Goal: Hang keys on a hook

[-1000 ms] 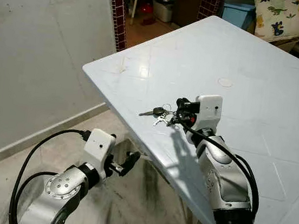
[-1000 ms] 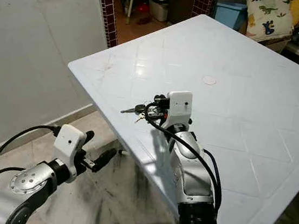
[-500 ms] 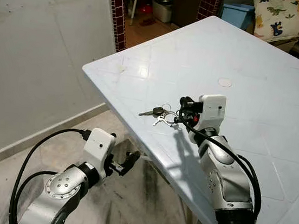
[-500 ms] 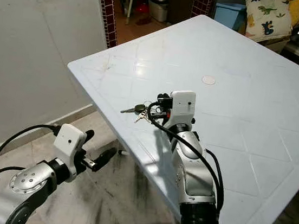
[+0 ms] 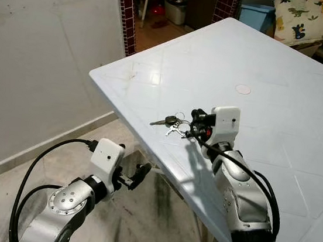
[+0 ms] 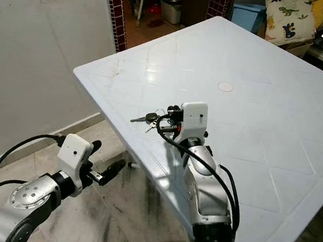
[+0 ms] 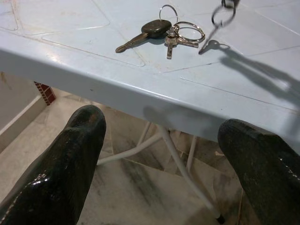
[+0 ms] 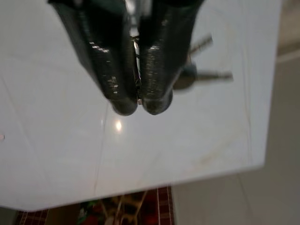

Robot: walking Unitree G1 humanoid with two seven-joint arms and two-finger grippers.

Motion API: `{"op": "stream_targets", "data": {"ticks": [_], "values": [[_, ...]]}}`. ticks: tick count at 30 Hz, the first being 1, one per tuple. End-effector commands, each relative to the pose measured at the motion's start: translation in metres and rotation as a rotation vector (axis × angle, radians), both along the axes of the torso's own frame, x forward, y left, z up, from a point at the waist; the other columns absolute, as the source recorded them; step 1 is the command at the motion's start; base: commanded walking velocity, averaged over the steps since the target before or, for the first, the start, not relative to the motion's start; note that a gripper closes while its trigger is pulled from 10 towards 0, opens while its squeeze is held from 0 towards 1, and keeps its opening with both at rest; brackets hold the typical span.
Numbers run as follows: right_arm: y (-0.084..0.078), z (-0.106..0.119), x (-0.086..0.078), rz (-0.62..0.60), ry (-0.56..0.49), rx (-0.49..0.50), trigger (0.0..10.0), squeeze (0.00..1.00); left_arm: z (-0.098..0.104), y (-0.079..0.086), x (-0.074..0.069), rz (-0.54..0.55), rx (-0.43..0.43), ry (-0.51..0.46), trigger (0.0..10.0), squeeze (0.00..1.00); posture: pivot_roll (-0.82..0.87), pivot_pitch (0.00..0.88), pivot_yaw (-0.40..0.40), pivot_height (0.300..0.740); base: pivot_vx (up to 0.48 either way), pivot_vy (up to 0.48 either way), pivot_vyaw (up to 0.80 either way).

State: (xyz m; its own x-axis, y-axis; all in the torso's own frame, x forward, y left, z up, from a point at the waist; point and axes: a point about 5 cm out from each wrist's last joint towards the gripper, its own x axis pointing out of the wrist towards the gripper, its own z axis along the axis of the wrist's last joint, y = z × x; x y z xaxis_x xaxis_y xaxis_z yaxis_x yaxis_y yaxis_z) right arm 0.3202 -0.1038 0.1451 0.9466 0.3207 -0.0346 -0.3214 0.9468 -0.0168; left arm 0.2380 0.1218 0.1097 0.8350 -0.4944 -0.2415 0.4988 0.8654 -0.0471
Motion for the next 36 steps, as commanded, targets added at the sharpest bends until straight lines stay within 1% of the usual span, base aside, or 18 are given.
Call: {"op": "stream_targets", "data": {"ticks": [1,2,6,8,10,11,15,17,20,24,25,27,28,29,30,32,34,36], "values": [[0.000,-0.004,-0.004,0.001,0.013,-0.041,10.0,1.00,-0.002,0.003,-0.001,0.003,0.015,0.010,10.0,0.00,0.06,0.101,0.058,0.740,0.000,0.000,0.00],[-0.002,-0.006,-0.005,-0.006,0.014,-0.071,10.0,1.00,-0.002,0.002,-0.001,0.001,0.015,0.008,10.0,0.00,0.06,0.101,0.058,0.740,0.000,0.000,0.00],[-0.005,-0.007,-0.005,-0.018,0.014,-0.095,10.0,1.00,-0.002,0.002,-0.001,0.000,0.015,0.007,10.0,0.00,0.06,0.101,0.057,0.740,0.000,0.000,0.00],[-0.011,-0.009,-0.006,-0.033,0.013,-0.133,10.0,1.00,-0.002,0.002,-0.001,-0.001,0.015,0.007,10.0,0.00,0.06,0.101,0.057,0.740,0.000,0.000,0.00],[-0.011,-0.009,-0.006,-0.033,0.013,-0.133,10.0,1.00,-0.002,0.002,-0.001,-0.001,0.015,0.007,10.0,0.00,0.06,0.101,0.057,0.740,0.000,0.000,0.00],[-0.019,-0.011,-0.009,-0.052,0.014,-0.165,10.0,1.00,-0.003,0.001,-0.001,-0.005,0.013,0.008,10.0,0.00,0.05,0.099,0.056,0.740,0.000,0.000,0.00],[-0.024,-0.013,-0.011,-0.060,0.017,-0.176,10.0,1.00,-0.003,0.000,-0.001,-0.010,0.008,0.011,10.0,0.00,0.04,0.098,0.054,0.740,0.000,0.000,0.00],[-0.029,-0.013,-0.014,-0.073,0.002,-0.206,10.0,1.00,-0.003,-0.001,-0.002,-0.031,-0.015,0.022,10.0,0.00,0.04,0.096,0.053,0.740,0.000,0.000,0.00],[-0.029,-0.013,-0.014,-0.073,0.002,-0.206,10.0,1.00,-0.003,-0.001,-0.002,-0.031,-0.015,0.022,10.0,0.00,0.04,0.096,0.053,0.740,0.000,0.000,0.00],[-0.033,-0.013,-0.015,-0.062,0.007,-0.205,10.0,1.00,-0.003,-0.003,-0.004,-0.068,-0.016,0.024,10.0,0.00,0.03,0.098,0.049,0.740,0.000,0.000,0.00],[-0.035,-0.014,-0.015,-0.062,0.025,-0.208,10.0,1.00,-0.003,-0.003,-0.004,-0.082,-0.012,0.021,10.0,0.00,0.03,0.096,0.048,0.740,0.000,0.000,0.00],[-0.035,-0.014,-0.015,-0.062,0.025,-0.208,10.0,1.00,-0.003,-0.003,-0.004,-0.082,-0.012,0.021,10.0,0.00,0.03,0.096,0.048,0.740,0.000,0.000,0.00],[-0.036,-0.015,-0.014,-0.061,0.050,-0.202,10.0,1.00,-0.003,-0.004,-0.004,-0.091,-0.011,0.018,10.0,0.00,0.03,0.095,0.048,0.740,0.000,0.000,0.00],[-0.036,-0.015,-0.014,-0.061,0.050,-0.202,10.0,1.00,-0.003,-0.004,-0.004,-0.091,-0.011,0.018,10.0,0.00,0.03,0.095,0.048,0.740,0.000,0.000,0.00],[-0.036,-0.016,-0.013,-0.059,0.082,-0.185,10.0,1.00,-0.002,-0.005,-0.003,-0.098,-0.013,0.016,10.0,0.00,0.03,0.094,0.047,0.740,0.000,0.000,0.00],[-0.031,-0.020,-0.010,-0.081,0.147,-0.175,10.0,1.00,-0.002,-0.007,-0.003,-0.118,-0.011,0.011,10.0,0.00,0.03,0.093,0.048,0.740,0.000,0.000,0.00],[-0.027,-0.023,-0.008,-0.100,0.172,-0.188,10.0,1.00,-0.001,-0.008,-0.003,-0.125,-0.009,0.008,10.0,0.00,0.03,0.093,0.048,0.740,0.000,0.000,0.00],[-0.018,-0.024,-0.007,-0.115,0.189,-0.148,10.0,1.00,0.000,-0.009,-0.003,-0.122,-0.020,0.005,10.0,0.00,0.04,0.090,0.050,0.740,0.000,0.000,0.00]]}}
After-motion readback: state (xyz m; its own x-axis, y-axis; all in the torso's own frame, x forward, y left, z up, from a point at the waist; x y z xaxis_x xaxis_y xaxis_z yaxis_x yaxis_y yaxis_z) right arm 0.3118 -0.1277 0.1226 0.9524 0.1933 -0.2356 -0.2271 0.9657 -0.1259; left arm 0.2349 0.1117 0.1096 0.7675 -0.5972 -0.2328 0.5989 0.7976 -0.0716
